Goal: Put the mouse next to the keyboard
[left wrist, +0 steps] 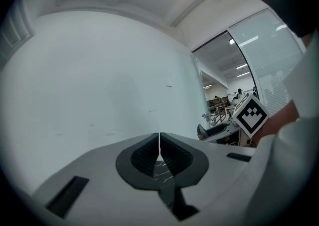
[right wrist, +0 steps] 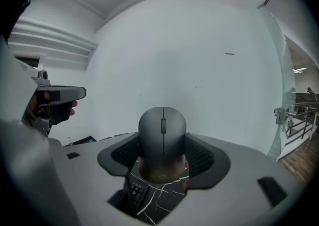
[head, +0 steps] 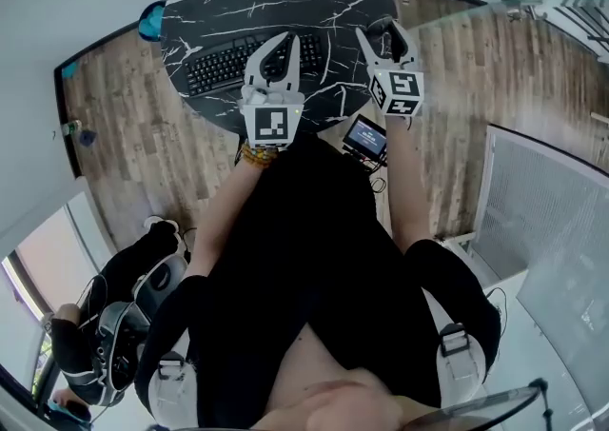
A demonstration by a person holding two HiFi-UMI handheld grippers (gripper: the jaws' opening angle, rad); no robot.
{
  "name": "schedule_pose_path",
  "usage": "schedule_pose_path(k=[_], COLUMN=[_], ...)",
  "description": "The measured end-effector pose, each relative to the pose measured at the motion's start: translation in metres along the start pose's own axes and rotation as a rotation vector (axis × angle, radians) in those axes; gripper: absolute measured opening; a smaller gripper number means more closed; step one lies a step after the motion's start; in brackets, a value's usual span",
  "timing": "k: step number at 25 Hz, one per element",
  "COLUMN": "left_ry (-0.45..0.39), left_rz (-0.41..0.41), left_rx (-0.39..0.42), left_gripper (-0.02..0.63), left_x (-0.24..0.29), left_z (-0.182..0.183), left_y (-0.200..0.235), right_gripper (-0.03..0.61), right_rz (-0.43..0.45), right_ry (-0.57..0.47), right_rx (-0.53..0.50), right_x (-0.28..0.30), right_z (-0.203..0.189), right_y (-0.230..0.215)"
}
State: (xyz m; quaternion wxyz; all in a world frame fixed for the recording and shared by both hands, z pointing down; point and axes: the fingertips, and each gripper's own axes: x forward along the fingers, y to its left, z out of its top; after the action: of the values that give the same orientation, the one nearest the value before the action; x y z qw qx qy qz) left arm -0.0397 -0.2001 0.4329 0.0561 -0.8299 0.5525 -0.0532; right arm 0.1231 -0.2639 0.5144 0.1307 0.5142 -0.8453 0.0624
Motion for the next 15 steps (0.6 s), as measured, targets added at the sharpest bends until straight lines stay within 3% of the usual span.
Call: schedule_pose_path(k=[15], left_ry=[0.050], left_rz=[0.003], left_rx=[-0.024], left_gripper=[0.020], left_x=[-0.006], left_z=[-0.016], left_y=[0.000], right_gripper=[0.287], right_rz=[0.007], right_ry=[0.154], right_rx=[0.034], right_x=[0.024], right_z=[-0.066], right_y=[-0.001])
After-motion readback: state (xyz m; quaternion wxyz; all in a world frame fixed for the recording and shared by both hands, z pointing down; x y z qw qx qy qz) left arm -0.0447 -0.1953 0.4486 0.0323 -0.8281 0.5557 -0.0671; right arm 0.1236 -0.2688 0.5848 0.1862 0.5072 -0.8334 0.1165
